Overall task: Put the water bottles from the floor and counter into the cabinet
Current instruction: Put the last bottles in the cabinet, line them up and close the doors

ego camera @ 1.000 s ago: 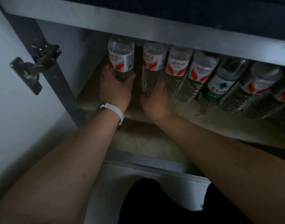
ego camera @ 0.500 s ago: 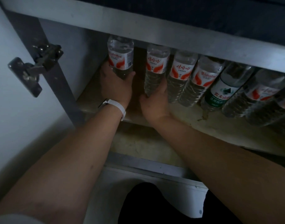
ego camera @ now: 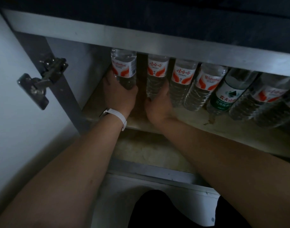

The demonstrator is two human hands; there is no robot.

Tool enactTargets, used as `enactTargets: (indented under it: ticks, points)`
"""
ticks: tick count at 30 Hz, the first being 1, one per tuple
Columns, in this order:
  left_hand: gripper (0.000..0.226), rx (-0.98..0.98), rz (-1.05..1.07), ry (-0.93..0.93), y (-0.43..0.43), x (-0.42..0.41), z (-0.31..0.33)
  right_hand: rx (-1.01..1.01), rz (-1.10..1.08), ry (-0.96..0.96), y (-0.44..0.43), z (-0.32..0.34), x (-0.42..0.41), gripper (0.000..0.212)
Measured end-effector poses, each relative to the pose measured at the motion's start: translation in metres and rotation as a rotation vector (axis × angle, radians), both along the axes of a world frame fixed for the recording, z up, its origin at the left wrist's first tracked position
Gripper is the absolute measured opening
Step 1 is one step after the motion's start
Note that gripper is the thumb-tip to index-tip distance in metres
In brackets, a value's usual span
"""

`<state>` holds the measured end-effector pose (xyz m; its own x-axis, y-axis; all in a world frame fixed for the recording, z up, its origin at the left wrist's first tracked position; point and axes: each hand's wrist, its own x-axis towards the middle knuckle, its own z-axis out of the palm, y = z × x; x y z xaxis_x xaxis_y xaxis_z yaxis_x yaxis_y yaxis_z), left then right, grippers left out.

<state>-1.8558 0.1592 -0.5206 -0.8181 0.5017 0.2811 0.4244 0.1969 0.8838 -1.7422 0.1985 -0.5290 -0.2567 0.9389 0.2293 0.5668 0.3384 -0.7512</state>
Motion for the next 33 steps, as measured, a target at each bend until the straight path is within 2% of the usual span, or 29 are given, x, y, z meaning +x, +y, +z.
enactTargets:
  ticks: [9, 14, 20, 29, 33]
  points:
    - [0.082, 0.008, -0.009, 0.021, 0.001, 0.000, -0.001, -0.079, -0.172, 0.033, 0.013, 0.008, -0.024, 0.081]
    - [0.082, 0.012, -0.010, 0.053, 0.000, 0.001, -0.004, -0.170, -0.137, -0.018, 0.021, 0.014, -0.022, 0.063]
    - [0.084, 0.015, 0.021, 0.024, 0.007, 0.004, -0.003, -0.144, -0.093, -0.002, 0.021, 0.015, -0.018, 0.058]
    - [0.090, 0.011, 0.040, -0.012, 0.015, 0.002, -0.005, -0.119, -0.050, -0.019, 0.021, 0.018, -0.014, 0.065]
    - [0.084, 0.031, 0.026, -0.015, 0.012, 0.001, -0.003, -0.105, -0.037, -0.025, 0.016, 0.019, -0.012, 0.060]
